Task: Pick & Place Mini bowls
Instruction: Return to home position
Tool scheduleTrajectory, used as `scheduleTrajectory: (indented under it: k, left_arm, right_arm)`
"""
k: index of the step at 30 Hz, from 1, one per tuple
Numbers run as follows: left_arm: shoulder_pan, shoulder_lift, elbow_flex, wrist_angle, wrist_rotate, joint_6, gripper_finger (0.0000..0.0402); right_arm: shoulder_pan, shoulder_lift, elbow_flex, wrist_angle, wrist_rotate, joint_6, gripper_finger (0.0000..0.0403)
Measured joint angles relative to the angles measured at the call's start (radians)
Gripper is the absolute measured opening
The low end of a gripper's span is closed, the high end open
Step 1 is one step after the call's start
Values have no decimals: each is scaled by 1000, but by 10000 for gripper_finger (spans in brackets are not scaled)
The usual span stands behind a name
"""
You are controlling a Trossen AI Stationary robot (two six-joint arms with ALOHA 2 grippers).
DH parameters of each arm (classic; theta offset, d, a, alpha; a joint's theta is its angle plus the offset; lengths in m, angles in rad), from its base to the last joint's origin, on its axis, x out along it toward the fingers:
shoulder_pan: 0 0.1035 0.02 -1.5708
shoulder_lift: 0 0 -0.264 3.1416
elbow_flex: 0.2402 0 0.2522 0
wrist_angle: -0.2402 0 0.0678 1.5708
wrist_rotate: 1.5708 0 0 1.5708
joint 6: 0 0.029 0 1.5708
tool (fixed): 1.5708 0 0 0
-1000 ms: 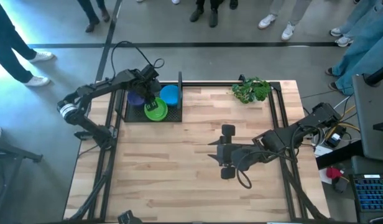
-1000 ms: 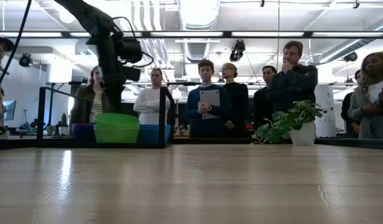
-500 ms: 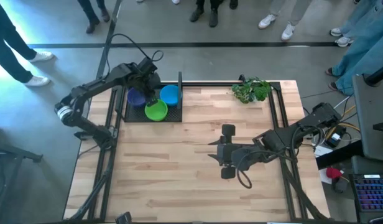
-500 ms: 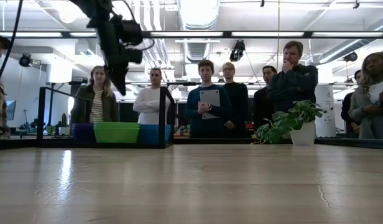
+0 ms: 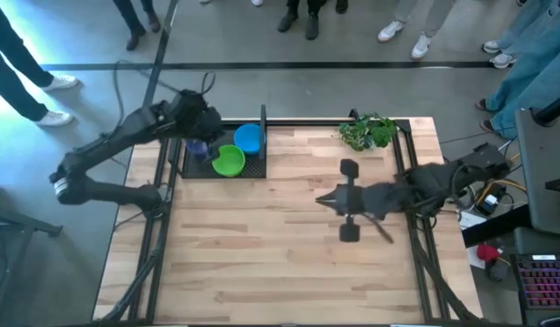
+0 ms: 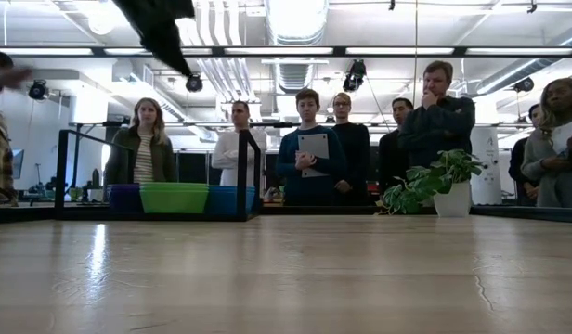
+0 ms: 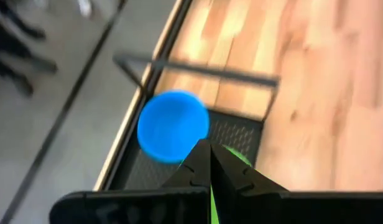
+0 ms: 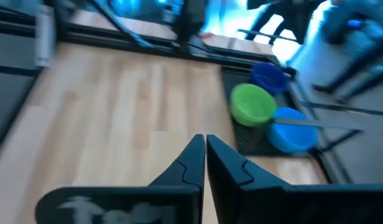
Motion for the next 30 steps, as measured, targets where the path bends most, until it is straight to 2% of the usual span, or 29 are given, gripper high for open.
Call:
scheduleTrajectory:
  k: [9,15,19,30]
  left_arm:
    - [-219,-221,-79,139,6,-48,0]
    - [-325,-337,-175,244,5,-67,0]
    - [-368,-398,-236,322,5,-75,0]
    - [-380,-600,-383,448,72,-76,0]
  right_arm:
    - [-53,-131,-32,4,-289,-82,8]
    - [-57,-249,-122,26,-312,-69,8]
    - [-57,-346,-209,92,-377,-77,8]
    - [-56,-651,-471,220,-381,-79,8]
